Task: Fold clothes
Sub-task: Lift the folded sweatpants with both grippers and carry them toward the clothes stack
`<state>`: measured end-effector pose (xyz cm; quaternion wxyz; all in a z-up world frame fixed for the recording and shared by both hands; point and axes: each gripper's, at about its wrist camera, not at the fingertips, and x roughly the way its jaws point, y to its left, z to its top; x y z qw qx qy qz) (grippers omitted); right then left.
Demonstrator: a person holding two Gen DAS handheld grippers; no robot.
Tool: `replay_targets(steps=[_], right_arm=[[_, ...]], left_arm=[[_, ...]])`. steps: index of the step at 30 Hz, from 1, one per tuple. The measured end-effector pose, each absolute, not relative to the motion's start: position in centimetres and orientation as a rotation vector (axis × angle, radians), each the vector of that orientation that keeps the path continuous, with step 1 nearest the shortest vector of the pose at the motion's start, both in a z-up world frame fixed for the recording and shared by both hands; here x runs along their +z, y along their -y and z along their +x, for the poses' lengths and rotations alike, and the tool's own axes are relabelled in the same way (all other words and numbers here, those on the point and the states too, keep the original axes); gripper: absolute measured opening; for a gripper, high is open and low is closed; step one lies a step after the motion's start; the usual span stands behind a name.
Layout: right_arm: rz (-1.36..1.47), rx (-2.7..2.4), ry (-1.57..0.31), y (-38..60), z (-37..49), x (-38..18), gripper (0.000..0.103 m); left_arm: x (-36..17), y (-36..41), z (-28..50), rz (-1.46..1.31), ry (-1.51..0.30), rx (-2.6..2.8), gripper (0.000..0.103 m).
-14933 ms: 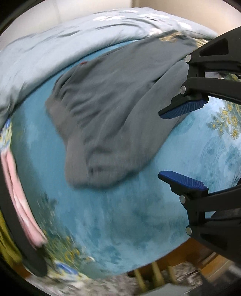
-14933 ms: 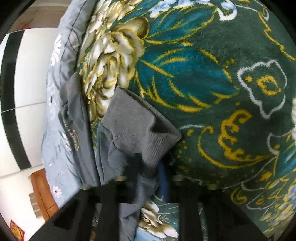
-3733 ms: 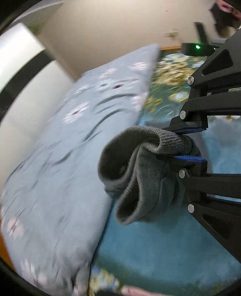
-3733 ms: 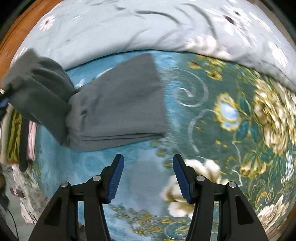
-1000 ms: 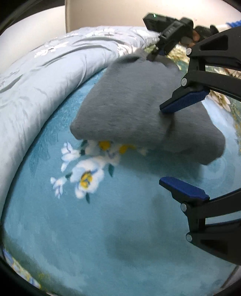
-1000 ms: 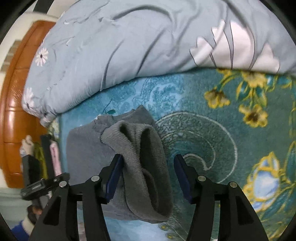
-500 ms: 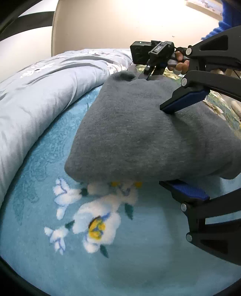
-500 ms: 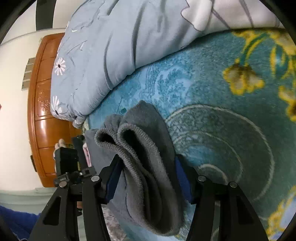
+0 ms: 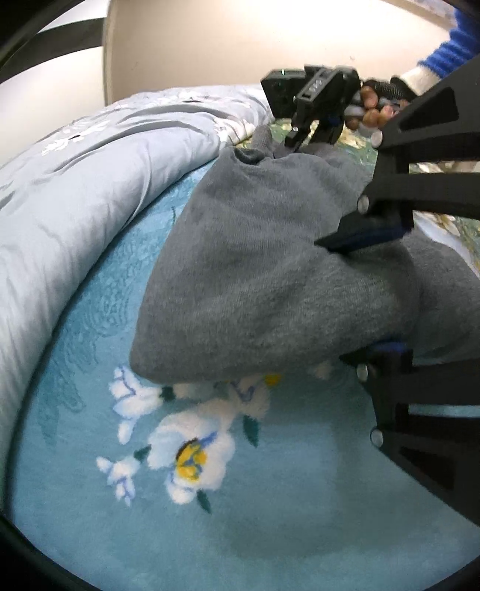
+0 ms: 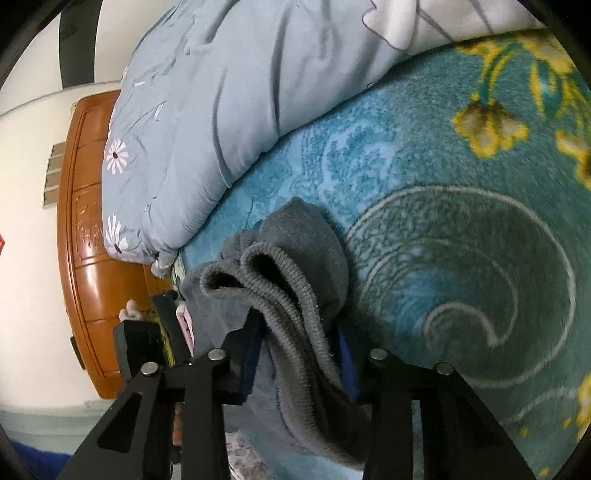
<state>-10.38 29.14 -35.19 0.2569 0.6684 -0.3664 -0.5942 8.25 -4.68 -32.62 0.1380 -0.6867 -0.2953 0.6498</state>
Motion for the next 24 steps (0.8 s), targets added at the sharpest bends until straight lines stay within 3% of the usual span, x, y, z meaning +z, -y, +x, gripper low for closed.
replay_targets(steps=[3, 12, 24], right_arm=[[1.807, -1.631, 1.025, -29.1, -9.5, -33.5, 0.033], [1.738, -1.679, 1.079, -31.5, -3.2, -25.4, 0.033], [1.550, -1.687, 0.942, -31.3, 1.3, -17.4, 0.033]], left_arm=[[-31.6, 4.4, 8.6, -1.989, 0.834, 1.909, 0.029], [-24.5, 2.9, 14.6, -1.933, 0.831, 1.950, 0.029], [-15.2, 3.1, 21.6, -1.819, 0.865, 2.074, 0.029]])
